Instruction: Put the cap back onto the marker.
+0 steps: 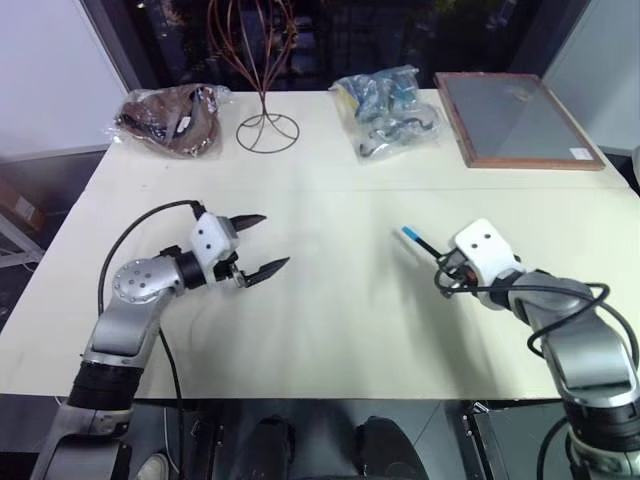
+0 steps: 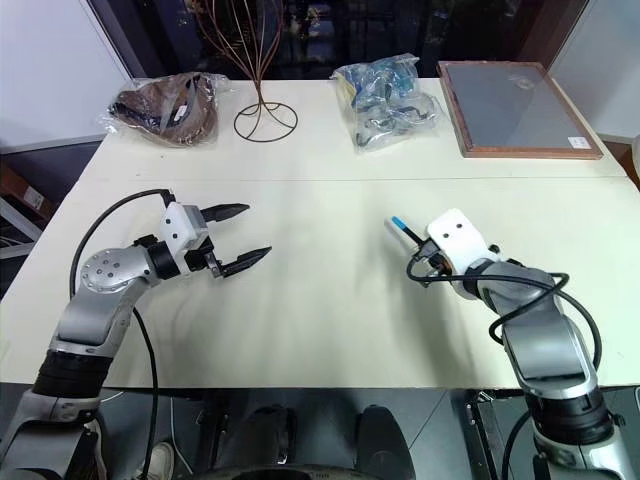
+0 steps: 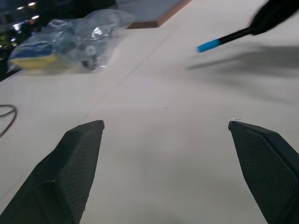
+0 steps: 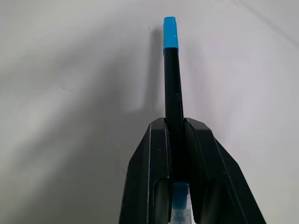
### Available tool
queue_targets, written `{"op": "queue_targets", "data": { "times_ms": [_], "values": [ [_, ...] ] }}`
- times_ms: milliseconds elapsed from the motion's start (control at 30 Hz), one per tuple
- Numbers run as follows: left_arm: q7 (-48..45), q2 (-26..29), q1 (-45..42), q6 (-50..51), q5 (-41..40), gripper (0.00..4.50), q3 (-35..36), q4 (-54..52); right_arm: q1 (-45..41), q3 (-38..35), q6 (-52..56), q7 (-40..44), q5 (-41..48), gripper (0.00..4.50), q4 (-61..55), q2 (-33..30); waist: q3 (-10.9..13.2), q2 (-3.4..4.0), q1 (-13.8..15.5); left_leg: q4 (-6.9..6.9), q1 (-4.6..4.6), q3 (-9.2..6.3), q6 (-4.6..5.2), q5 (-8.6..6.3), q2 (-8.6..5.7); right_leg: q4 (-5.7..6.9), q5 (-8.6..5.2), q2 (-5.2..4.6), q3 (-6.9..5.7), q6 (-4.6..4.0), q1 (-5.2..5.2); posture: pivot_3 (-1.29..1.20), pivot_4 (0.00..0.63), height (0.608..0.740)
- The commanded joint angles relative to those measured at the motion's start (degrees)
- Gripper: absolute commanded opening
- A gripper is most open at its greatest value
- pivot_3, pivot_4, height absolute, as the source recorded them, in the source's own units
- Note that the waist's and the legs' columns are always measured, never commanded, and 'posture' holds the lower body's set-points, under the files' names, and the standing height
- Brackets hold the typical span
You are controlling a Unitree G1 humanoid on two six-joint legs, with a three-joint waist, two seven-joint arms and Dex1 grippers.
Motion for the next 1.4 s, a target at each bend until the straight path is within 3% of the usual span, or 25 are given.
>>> {"op": "queue_targets", "data": {
  "times_ms": [33, 467, 767, 867, 1133, 1400],
  "values": [
    [1.53, -0.16, 0.26, 1.09, -0.50, 4.46, 1.27, -2.89, 1.10, -3.12, 0.61, -3.40, -0.34, 0.00, -2.71, 0.90, 0.00, 0.00, -0.05, 0.00, 0.00, 0.00, 0.00, 0.00, 0.00, 0.00, 0.00, 0.00, 0.01, 0.00, 0.00, 0.00, 0.150, 0.740],
    [-0.05, 0.65, 2.38, 6.47, -2.06, 4.46, 0.27, -6.95, 7.41, -4.15, -2.05, -10.57, 0.13, 0.00, -0.09, 5.00, 0.00, 0.01, 0.08, 0.00, 0.02, 0.01, 0.00, 0.00, 0.00, 0.00, 0.00, 0.01, 0.03, 0.00, 0.00, 0.00, 0.150, 0.740],
    [-1.03, 0.79, 2.09, 7.86, -2.02, 4.50, -0.01, -7.30, 9.13, -5.71, -2.63, -8.05, 3.12, 4.46, -1.86, 4.06, -0.01, 0.02, -0.07, -0.01, 0.06, 0.02, 0.00, 0.00, 0.01, -0.01, 0.00, 0.02, 0.06, 0.00, 0.04, 0.00, 0.150, 0.740],
    [-2.99, 1.17, 0.37, 7.68, -1.72, 4.50, -1.18, -6.18, 8.59, -7.56, -1.38, -4.89, 5.66, 4.46, -4.19, 1.84, -0.01, 0.02, -0.07, -0.02, 0.06, 0.03, 0.00, 0.00, 0.01, -0.02, 0.00, 0.03, 0.06, 0.00, 0.04, 0.00, 0.150, 0.740],
    [-12.11, 0.56, -9.36, 1.08, 1.32, 4.50, -7.61, 3.21, 9.13, -15.24, 1.01, 10.50, 16.01, 4.46, -12.50, -14.67, -0.01, 0.03, 0.98, 0.04, 0.04, 0.11, 0.05, -0.03, -0.07, -0.09, 0.00, 0.03, 0.04, 0.00, 0.12, 0.00, 0.150, 0.740],
    [-16.97, -5.76, -18.47, -7.96, 4.77, 4.50, -12.41, 18.16, 10.12, -21.98, 2.04, 15.33, 20.81, 4.46, -15.74, -21.99, 0.00, 0.01, 1.57, 0.13, 0.02, 0.18, 0.13, -0.07, -0.16, -0.10, 0.00, 0.02, 0.03, 0.01, 0.17, 0.00, 0.150, 0.740]
  ]
}}
